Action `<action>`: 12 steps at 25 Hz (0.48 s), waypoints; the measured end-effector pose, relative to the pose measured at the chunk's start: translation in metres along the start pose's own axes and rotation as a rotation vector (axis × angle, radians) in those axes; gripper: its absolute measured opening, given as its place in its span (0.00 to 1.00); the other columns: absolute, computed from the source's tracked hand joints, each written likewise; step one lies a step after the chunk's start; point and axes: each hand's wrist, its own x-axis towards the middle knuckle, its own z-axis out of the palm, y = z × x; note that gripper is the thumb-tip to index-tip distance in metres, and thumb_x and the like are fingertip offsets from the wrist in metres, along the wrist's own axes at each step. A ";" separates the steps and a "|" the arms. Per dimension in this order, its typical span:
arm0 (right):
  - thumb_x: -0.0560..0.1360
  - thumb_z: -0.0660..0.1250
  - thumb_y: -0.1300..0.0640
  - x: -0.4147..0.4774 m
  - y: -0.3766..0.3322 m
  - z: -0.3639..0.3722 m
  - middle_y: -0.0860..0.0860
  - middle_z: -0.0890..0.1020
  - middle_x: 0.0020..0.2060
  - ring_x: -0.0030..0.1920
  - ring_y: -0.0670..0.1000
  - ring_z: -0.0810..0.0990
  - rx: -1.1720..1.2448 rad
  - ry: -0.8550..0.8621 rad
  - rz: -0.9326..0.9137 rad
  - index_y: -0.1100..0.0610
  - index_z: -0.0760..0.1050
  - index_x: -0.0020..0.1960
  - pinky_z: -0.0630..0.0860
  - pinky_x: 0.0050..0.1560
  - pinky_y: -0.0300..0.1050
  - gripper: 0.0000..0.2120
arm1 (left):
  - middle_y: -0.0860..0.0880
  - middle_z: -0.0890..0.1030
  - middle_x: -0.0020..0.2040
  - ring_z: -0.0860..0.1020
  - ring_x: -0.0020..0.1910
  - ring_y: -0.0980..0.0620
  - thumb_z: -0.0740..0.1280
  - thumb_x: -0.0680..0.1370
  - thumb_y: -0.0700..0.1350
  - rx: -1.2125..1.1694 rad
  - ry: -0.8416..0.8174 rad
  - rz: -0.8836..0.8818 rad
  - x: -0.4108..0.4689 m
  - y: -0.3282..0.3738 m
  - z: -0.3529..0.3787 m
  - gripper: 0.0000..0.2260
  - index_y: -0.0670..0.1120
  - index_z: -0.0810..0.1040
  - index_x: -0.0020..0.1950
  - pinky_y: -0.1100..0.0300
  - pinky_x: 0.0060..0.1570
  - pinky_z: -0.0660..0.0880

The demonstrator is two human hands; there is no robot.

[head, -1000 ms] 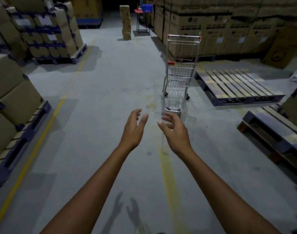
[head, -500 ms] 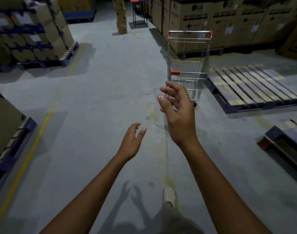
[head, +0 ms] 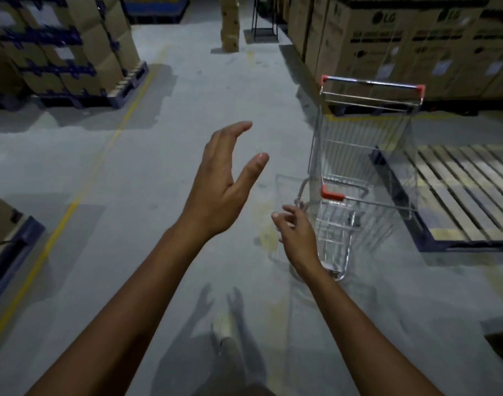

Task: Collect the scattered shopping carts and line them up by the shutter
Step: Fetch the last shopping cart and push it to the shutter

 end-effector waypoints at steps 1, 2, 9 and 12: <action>0.73 0.68 0.42 0.035 0.000 0.015 0.47 0.79 0.55 0.52 0.50 0.80 -0.010 -0.006 -0.010 0.45 0.71 0.62 0.79 0.55 0.58 0.19 | 0.53 0.69 0.69 0.68 0.69 0.56 0.59 0.80 0.57 -0.010 -0.007 -0.016 0.024 -0.035 0.009 0.22 0.50 0.65 0.72 0.47 0.66 0.70; 0.73 0.68 0.41 0.070 -0.002 0.029 0.47 0.79 0.55 0.52 0.50 0.80 -0.019 -0.007 -0.031 0.45 0.71 0.63 0.79 0.55 0.58 0.20 | 0.53 0.69 0.69 0.68 0.69 0.55 0.59 0.80 0.57 -0.016 -0.016 -0.032 0.048 -0.072 0.019 0.22 0.51 0.65 0.72 0.47 0.66 0.70; 0.75 0.69 0.46 0.311 -0.100 0.089 0.46 0.80 0.56 0.50 0.45 0.81 -0.018 0.123 -0.174 0.48 0.71 0.65 0.79 0.55 0.55 0.20 | 0.46 0.65 0.73 0.63 0.72 0.45 0.59 0.79 0.61 0.203 -0.381 -0.282 0.237 -0.324 0.091 0.29 0.48 0.61 0.75 0.52 0.69 0.62; 0.75 0.68 0.47 0.390 -0.156 0.076 0.45 0.80 0.57 0.50 0.42 0.81 0.023 0.244 -0.267 0.48 0.71 0.65 0.80 0.51 0.46 0.20 | 0.45 0.63 0.74 0.62 0.72 0.44 0.58 0.79 0.62 0.245 -0.569 -0.312 0.313 -0.389 0.121 0.30 0.48 0.59 0.76 0.50 0.68 0.63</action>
